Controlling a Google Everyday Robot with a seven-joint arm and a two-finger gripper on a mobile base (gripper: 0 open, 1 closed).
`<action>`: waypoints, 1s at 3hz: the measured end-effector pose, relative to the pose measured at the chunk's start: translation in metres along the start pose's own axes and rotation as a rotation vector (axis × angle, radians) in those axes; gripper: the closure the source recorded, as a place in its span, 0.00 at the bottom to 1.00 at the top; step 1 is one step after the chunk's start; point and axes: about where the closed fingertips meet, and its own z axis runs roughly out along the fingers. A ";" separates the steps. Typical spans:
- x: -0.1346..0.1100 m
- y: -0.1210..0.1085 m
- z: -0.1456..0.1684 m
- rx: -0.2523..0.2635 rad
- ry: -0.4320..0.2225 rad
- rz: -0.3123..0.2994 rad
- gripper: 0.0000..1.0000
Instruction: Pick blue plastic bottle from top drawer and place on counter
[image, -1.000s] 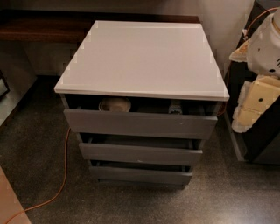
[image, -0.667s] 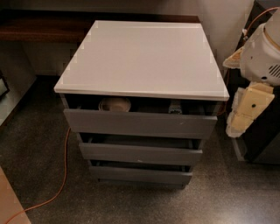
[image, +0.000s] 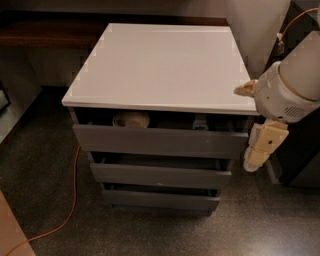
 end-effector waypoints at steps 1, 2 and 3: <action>0.005 -0.002 0.052 -0.018 -0.038 -0.122 0.00; 0.010 -0.001 0.087 -0.022 -0.063 -0.187 0.00; 0.010 -0.005 0.115 0.014 -0.075 -0.224 0.00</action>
Offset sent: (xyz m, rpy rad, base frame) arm 0.0311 0.0141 -0.1067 0.0270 -0.0503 0.2426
